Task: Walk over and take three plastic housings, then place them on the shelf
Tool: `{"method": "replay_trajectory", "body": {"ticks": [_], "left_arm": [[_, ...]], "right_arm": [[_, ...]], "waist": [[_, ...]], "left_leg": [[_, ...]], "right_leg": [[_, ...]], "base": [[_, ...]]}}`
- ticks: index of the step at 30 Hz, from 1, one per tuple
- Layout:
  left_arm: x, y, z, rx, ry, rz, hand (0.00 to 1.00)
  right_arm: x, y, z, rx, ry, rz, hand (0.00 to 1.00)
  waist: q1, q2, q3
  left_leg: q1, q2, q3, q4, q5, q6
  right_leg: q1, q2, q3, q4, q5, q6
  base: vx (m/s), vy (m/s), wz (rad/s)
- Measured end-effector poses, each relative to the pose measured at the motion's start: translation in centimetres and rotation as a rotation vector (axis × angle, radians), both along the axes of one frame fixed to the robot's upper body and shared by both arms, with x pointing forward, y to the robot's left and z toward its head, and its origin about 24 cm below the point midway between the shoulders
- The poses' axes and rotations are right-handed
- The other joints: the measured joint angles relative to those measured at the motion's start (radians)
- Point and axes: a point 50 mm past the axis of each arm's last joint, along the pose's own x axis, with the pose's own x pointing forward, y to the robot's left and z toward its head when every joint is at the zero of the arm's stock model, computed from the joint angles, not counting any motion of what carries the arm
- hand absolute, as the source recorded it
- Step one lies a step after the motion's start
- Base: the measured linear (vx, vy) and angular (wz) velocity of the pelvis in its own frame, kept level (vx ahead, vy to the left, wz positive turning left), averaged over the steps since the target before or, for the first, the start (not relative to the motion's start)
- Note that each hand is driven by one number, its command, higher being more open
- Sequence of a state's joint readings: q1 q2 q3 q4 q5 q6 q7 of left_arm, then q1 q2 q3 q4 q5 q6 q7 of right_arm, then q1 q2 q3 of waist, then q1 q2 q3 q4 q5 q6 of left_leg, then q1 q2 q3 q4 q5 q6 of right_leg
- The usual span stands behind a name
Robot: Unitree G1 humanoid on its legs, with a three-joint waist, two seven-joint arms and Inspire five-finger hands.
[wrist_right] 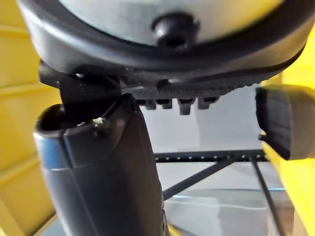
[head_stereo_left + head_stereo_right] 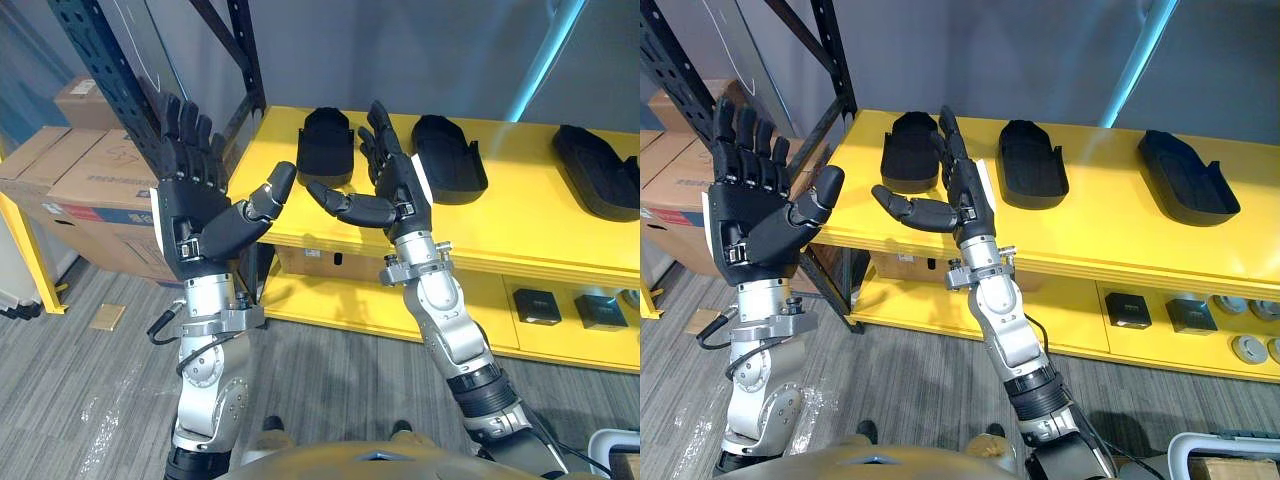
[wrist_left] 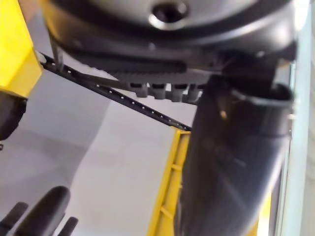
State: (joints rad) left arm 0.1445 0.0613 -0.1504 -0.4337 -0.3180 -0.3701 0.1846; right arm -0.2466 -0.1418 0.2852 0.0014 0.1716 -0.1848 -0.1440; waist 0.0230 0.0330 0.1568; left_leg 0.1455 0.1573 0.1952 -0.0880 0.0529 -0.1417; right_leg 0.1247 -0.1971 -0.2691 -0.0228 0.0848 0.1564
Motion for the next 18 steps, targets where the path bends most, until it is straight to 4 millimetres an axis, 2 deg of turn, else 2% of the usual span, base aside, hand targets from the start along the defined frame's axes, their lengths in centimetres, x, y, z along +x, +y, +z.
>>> {"method": "replay_trajectory", "body": {"ticks": [4,10,14,18], "left_arm": [[0.1,0.0,-0.2,0.036,0.019,-0.004,1.00],[-0.2,0.4,-0.7,0.039,0.052,0.011,1.00],[-0.1,0.5,-0.8,0.038,0.055,0.014,1.00],[-0.1,0.9,-0.7,0.029,0.052,0.045,1.00]], "right_arm": [[0.6,-0.3,-1.7,-0.033,0.065,-0.085,1.00],[1.6,-1.3,-2.1,-0.099,0.087,-0.203,1.00],[4.3,-2.1,-0.2,-0.101,0.064,-0.263,1.00],[6.0,-2.4,2.3,-0.108,0.001,-0.281,1.00]], "waist": [[0.000,0.005,-0.004],[0.015,0.011,-0.007],[0.027,0.021,0.005],[0.032,0.042,0.067]], "left_leg": [[-0.020,-0.001,-0.026,0.000,0.008,0.002],[-0.076,-0.004,-0.079,0.000,0.031,0.004],[-0.140,-0.006,-0.105,0.003,0.052,0.006],[-0.165,-0.006,-0.120,0.003,0.065,0.006]], "right_leg": [[0.000,-0.001,-0.027,-0.005,0.002,-0.002],[-0.016,0.000,-0.076,-0.014,0.007,-0.006],[-0.065,-0.001,-0.092,-0.011,0.020,-0.006],[-0.089,-0.003,-0.100,0.007,0.020,-0.007]], "base": [[-0.03,0.005,0.17],[0.00,-0.006,0.27],[-0.02,-0.001,0.17],[-0.03,0.002,0.12]]}}
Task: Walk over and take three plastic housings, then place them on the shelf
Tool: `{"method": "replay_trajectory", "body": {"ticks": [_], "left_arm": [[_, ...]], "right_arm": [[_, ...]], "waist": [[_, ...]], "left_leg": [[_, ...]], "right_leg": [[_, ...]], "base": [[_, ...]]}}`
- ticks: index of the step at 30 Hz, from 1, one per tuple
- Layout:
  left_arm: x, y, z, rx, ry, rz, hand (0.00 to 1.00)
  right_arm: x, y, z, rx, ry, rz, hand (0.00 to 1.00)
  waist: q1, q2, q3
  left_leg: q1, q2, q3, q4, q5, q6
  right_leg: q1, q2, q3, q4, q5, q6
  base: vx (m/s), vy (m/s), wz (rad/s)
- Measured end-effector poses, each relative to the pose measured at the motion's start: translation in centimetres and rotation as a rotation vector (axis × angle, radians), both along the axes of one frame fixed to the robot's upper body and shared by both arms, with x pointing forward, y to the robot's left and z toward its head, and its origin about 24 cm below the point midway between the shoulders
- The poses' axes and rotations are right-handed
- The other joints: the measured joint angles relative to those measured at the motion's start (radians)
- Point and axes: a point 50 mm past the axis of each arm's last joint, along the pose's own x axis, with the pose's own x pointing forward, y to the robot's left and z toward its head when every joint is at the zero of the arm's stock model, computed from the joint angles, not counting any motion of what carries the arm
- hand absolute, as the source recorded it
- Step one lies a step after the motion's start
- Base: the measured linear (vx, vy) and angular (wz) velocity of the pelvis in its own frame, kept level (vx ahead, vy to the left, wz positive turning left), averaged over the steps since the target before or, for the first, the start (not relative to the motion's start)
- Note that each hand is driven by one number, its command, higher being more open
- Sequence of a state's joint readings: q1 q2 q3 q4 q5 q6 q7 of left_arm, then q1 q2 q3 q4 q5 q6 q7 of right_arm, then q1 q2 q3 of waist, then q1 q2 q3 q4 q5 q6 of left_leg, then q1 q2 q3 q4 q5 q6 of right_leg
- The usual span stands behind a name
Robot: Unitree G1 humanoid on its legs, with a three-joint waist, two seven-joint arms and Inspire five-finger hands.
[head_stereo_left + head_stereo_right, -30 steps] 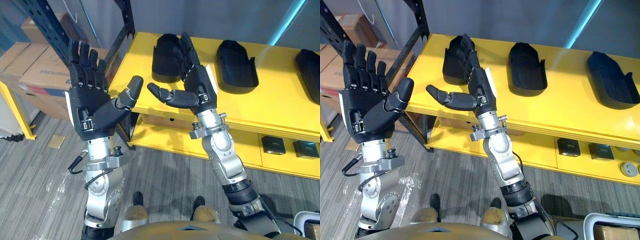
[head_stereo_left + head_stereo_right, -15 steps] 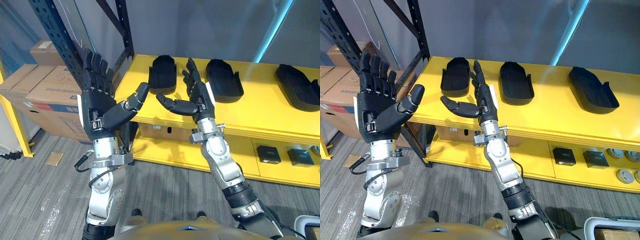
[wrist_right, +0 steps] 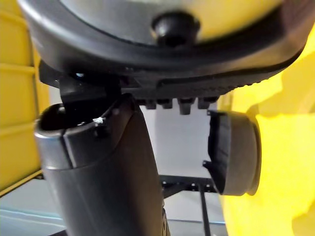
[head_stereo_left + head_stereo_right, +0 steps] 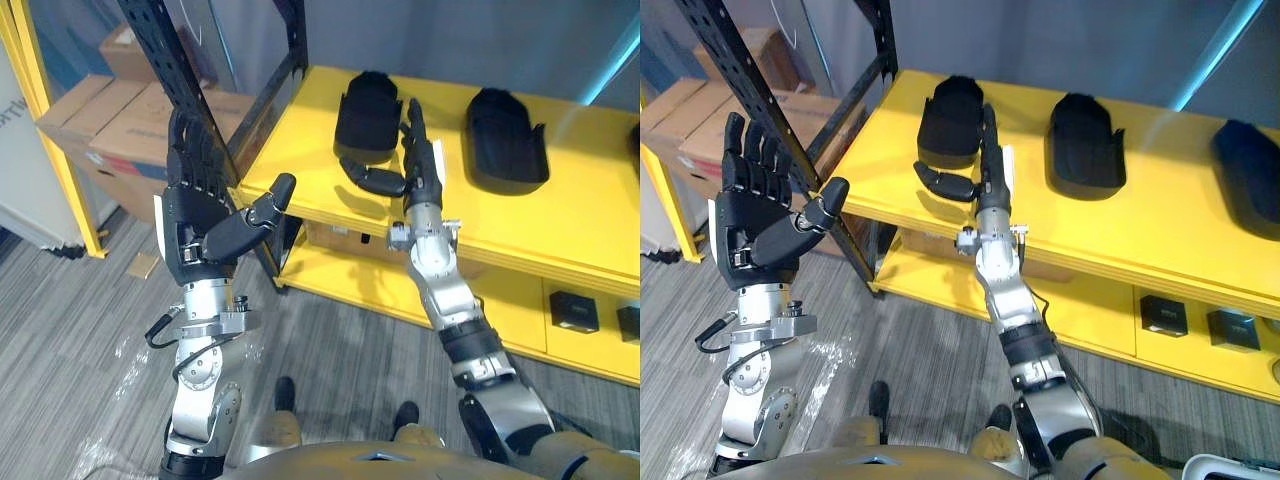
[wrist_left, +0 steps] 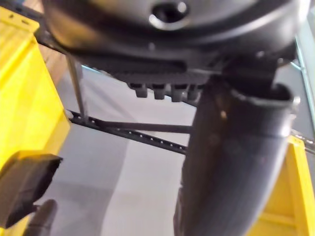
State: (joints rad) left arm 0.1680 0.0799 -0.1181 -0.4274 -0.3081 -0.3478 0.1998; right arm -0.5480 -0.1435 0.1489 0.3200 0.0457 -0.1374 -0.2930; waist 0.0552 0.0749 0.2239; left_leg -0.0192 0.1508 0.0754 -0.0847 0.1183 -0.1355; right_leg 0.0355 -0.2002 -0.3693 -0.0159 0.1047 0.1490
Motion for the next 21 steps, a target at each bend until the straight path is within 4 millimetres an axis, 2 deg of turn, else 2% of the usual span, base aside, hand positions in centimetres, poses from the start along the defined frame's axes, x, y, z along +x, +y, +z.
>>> {"method": "replay_trajectory", "body": {"ticks": [2,10,15,21], "left_arm": [[0.0,0.3,0.0,-0.009,0.000,0.022,1.00],[0.1,0.5,0.1,-0.054,-0.002,0.024,1.00],[0.1,0.5,0.2,-0.058,-0.008,0.028,1.00],[0.1,0.5,0.2,-0.059,-0.008,0.028,1.00]], "right_arm": [[0.6,-0.4,1.1,-0.021,-0.027,-0.010,1.00],[1.2,-2.1,2.1,-0.033,-0.048,-0.059,1.00],[1.7,-2.9,2.7,-0.068,-0.055,-0.065,1.00],[1.7,-2.7,2.7,-0.082,-0.049,-0.024,1.00]], "waist": [[0.001,0.012,0.037],[-0.003,0.022,0.101],[-0.004,0.035,0.122],[-0.004,0.037,0.126]], "left_leg": [[-0.017,-0.003,-0.003,0.000,0.007,0.003],[-0.029,-0.004,-0.001,0.001,0.012,0.005],[-0.026,-0.005,-0.004,0.001,0.017,0.002],[-0.026,-0.009,-0.003,0.001,0.018,0.002]], "right_leg": [[-0.023,-0.005,-0.002,0.015,-0.001,-0.001],[-0.053,-0.010,0.010,0.043,-0.007,-0.008],[-0.069,-0.019,0.012,0.091,-0.033,-0.008],[-0.093,-0.033,0.018,0.139,-0.058,-0.011]], "base": [[-0.04,0.009,0.03],[0.01,-0.001,-0.03],[0.00,0.000,0.01],[0.00,0.000,0.00]]}}
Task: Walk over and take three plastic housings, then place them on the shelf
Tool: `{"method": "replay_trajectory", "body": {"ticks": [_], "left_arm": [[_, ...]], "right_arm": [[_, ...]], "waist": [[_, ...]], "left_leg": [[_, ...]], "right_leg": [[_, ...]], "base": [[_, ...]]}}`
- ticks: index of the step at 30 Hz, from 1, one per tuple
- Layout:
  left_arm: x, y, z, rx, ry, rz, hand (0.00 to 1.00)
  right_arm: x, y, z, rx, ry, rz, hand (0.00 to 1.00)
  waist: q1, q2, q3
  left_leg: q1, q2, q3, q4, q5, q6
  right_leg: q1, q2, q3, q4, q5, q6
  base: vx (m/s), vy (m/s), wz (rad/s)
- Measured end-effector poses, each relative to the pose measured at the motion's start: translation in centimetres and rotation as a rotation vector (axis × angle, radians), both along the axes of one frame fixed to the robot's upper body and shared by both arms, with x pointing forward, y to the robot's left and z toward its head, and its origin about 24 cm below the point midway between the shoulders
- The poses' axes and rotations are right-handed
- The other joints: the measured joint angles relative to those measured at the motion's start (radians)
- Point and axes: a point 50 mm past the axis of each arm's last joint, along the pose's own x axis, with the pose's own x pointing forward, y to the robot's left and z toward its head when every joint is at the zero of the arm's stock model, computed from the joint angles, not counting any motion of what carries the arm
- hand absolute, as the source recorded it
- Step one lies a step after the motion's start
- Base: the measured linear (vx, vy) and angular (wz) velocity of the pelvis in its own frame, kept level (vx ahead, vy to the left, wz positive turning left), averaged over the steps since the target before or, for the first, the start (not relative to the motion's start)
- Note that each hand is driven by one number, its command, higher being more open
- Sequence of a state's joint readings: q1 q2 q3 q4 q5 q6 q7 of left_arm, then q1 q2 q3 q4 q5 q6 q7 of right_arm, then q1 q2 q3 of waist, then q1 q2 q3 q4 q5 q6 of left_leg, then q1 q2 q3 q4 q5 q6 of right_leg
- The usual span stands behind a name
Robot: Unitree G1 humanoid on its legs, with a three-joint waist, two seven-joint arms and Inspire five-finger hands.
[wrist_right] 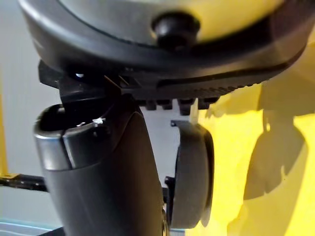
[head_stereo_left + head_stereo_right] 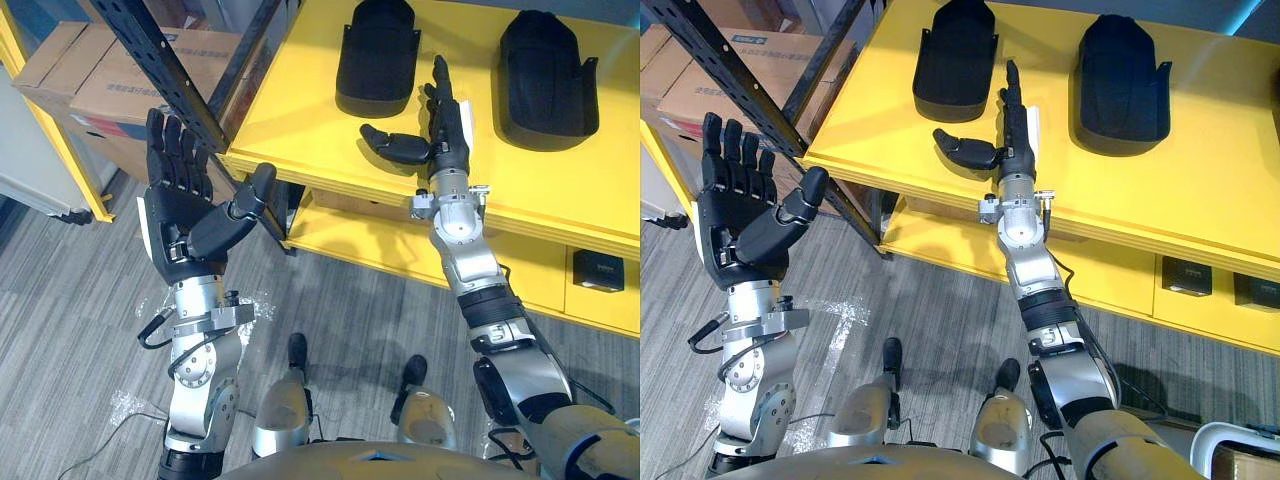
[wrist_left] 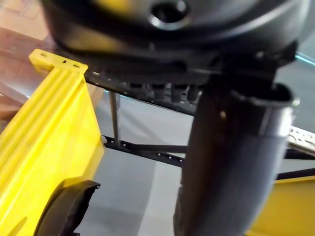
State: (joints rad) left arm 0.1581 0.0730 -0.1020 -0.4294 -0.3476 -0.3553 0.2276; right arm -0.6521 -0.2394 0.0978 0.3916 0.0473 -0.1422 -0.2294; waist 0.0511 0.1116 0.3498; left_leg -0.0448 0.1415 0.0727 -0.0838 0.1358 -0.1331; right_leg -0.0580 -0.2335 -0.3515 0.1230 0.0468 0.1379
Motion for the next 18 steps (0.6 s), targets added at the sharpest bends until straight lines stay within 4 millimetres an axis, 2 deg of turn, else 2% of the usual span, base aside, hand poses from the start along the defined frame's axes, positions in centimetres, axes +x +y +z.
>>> {"method": "replay_trajectory", "body": {"ticks": [5,18], "left_arm": [[0.0,-0.1,0.0,-0.003,-0.003,-0.004,1.00],[-0.1,-0.2,-0.1,-0.008,0.002,-0.009,1.00]], "right_arm": [[0.0,0.5,-0.1,-0.025,0.008,0.054,1.00],[-0.1,1.7,-0.4,-0.069,0.025,0.126,1.00]], "waist": [[-0.001,0.009,0.014],[-0.001,0.009,0.015]], "left_leg": [[0.000,-0.013,0.001,0.000,0.000,0.000],[0.004,-0.019,0.000,0.000,0.003,0.003]], "right_leg": [[-0.005,-0.016,0.002,0.012,-0.001,0.002],[-0.006,-0.025,0.001,0.031,-0.003,0.005]], "base": [[0.00,0.000,0.00],[0.00,0.000,0.00]]}}
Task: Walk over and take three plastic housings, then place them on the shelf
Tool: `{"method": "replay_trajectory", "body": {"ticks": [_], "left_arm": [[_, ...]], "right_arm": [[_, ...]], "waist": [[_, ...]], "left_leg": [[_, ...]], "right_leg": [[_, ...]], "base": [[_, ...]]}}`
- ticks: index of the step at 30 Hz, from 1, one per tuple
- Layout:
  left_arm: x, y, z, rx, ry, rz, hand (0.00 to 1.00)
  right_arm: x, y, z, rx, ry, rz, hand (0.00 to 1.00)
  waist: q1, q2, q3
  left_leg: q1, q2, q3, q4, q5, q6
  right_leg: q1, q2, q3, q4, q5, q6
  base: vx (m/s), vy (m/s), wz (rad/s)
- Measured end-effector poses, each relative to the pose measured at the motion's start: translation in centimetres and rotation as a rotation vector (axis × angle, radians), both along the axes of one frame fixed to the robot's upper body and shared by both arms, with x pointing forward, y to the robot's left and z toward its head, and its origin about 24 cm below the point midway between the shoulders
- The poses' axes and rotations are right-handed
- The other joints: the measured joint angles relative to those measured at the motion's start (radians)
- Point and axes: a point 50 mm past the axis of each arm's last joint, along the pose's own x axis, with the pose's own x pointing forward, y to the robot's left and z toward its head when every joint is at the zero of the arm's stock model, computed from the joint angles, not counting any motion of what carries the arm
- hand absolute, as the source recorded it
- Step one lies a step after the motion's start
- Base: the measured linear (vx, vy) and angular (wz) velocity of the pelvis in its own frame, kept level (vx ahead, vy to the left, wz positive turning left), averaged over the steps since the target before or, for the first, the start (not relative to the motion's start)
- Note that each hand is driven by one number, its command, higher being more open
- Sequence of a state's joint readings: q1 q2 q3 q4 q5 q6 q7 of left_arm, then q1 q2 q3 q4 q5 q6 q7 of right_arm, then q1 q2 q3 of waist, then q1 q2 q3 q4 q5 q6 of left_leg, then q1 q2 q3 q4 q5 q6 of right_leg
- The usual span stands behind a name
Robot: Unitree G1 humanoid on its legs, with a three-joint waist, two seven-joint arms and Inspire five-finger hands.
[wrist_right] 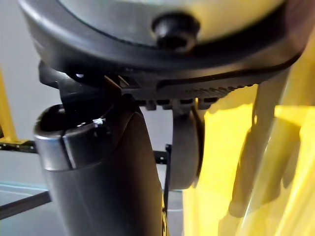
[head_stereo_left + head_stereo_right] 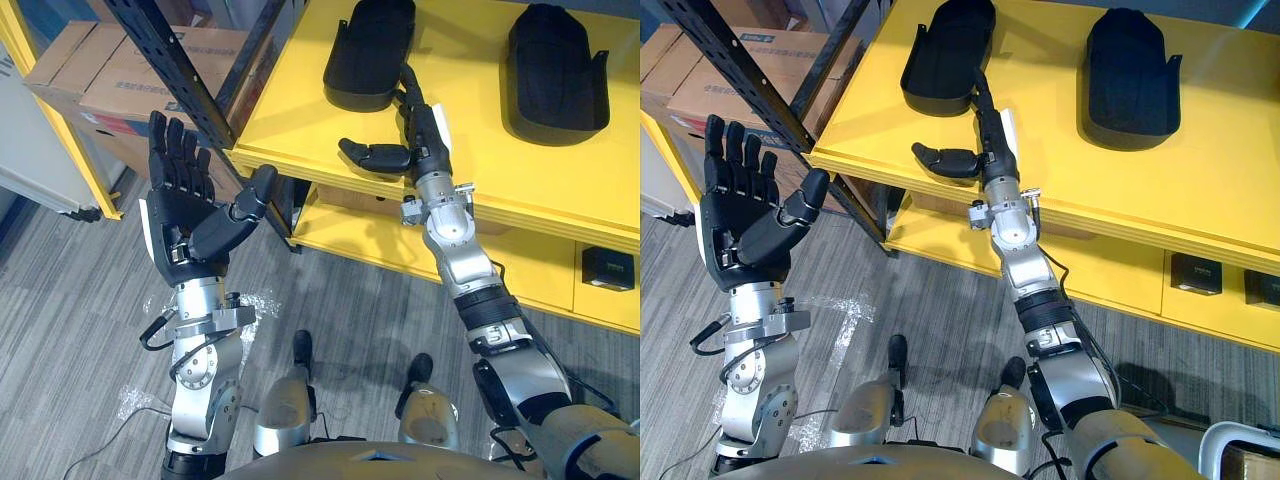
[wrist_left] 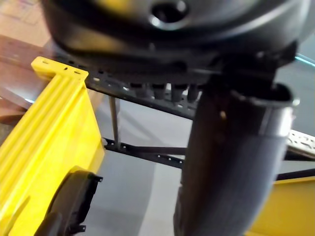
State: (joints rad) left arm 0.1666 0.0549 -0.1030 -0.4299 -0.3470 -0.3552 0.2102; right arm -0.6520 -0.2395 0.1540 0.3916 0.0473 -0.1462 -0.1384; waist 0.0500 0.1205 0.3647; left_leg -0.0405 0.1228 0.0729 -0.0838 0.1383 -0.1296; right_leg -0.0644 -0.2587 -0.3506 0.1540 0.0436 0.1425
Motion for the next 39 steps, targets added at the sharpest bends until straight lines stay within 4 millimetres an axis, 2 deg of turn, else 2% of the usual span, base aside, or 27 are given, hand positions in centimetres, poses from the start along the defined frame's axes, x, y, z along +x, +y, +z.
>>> {"method": "replay_trajectory", "body": {"ticks": [12,18,20,21,22,24,27,29,33,39], "left_arm": [[-0.2,-0.1,-0.2,0.011,0.007,-0.015,1.00],[-0.5,-0.7,-0.8,0.020,0.029,-0.059,1.00],[-0.5,-1.0,-0.7,0.026,0.026,-0.077,1.00],[-0.5,-1.0,-0.8,0.035,0.025,-0.090,1.00],[-0.5,-1.0,-0.8,0.037,0.025,-0.092,1.00],[-0.4,-1.2,-0.7,0.071,0.025,-0.123,1.00],[-0.4,-1.9,-0.7,0.081,0.018,-0.170,1.00],[-0.3,-2.1,-0.8,0.082,0.021,-0.183,1.00],[0.1,-2.3,-1.6,0.083,0.055,-0.191,1.00],[0.3,-2.4,-2.2,0.095,0.088,-0.203,1.00]], "right_arm": [[-0.4,0.0,-0.3,0.031,-0.015,-0.057,1.00],[-5.2,1.0,0.0,0.136,-0.146,-0.019,1.00],[-7.1,1.2,-0.6,0.173,-0.151,0.009,1.00],[-8.3,1.5,-1.4,0.184,-0.131,0.032,1.00],[-8.5,1.6,-1.6,0.184,-0.125,0.036,1.00],[-9.7,1.8,-3.6,0.183,-0.047,0.067,1.00],[-10.6,1.6,-5.3,0.211,0.032,0.069,1.00],[-11.1,1.4,-6.2,0.217,0.067,0.059,1.00],[-12.0,0.8,-7.9,0.221,0.133,0.005,1.00],[-11.9,0.3,-8.8,0.228,0.162,-0.060,1.00]], "waist": [[-0.001,0.000,0.000],[-0.002,-0.003,-0.002],[-0.008,-0.009,-0.009],[-0.030,-0.019,-0.025],[-0.032,-0.022,-0.029],[-0.058,-0.051,-0.072],[-0.071,-0.063,-0.100],[-0.085,-0.063,-0.108],[-0.088,-0.053,-0.145],[-0.087,-0.059,-0.183]], "left_leg": [[0.014,-0.001,0.005,0.000,-0.001,0.000],[0.039,0.005,0.043,0.000,-0.017,0.005],[0.071,0.010,0.074,0.000,-0.034,0.002],[0.084,0.013,0.091,-0.001,-0.044,0.001],[0.087,0.015,0.096,-0.001,-0.046,0.001],[0.112,0.028,0.147,0.000,-0.066,-0.007],[0.142,0.038,0.183,0.000,-0.080,-0.015],[0.163,0.042,0.200,0.000,-0.085,-0.019],[0.192,0.051,0.223,0.000,-0.099,-0.026],[0.205,0.054,0.224,-0.001,-0.106,-0.027]], "right_leg": [[0.014,0.000,0.001,-0.009,0.000,0.001],[0.037,0.015,0.033,-0.061,0.025,0.015],[0.058,0.025,0.057,-0.082,0.030,0.016],[0.070,0.031,0.070,-0.104,0.036,0.018],[0.072,0.034,0.076,-0.108,0.038,0.018],[0.079,0.053,0.117,-0.147,0.054,0.015],[0.089,0.068,0.151,-0.163,0.061,0.012],[0.106,0.074,0.163,-0.174,0.061,0.012],[0.126,0.085,0.178,-0.184,0.061,0.012],[0.144,0.087,0.175,-0.191,0.061,0.012]], "base": [[0.00,0.000,-0.01],[0.03,-0.005,-0.18],[0.06,-0.020,-0.41],[0.06,-0.021,-0.32],[0.08,-0.023,-0.42],[0.09,-0.026,-0.57],[0.06,-0.022,-0.41],[0.06,-0.021,-0.27],[0.03,-0.010,-0.15],[-0.01,0.001,0.00]]}}
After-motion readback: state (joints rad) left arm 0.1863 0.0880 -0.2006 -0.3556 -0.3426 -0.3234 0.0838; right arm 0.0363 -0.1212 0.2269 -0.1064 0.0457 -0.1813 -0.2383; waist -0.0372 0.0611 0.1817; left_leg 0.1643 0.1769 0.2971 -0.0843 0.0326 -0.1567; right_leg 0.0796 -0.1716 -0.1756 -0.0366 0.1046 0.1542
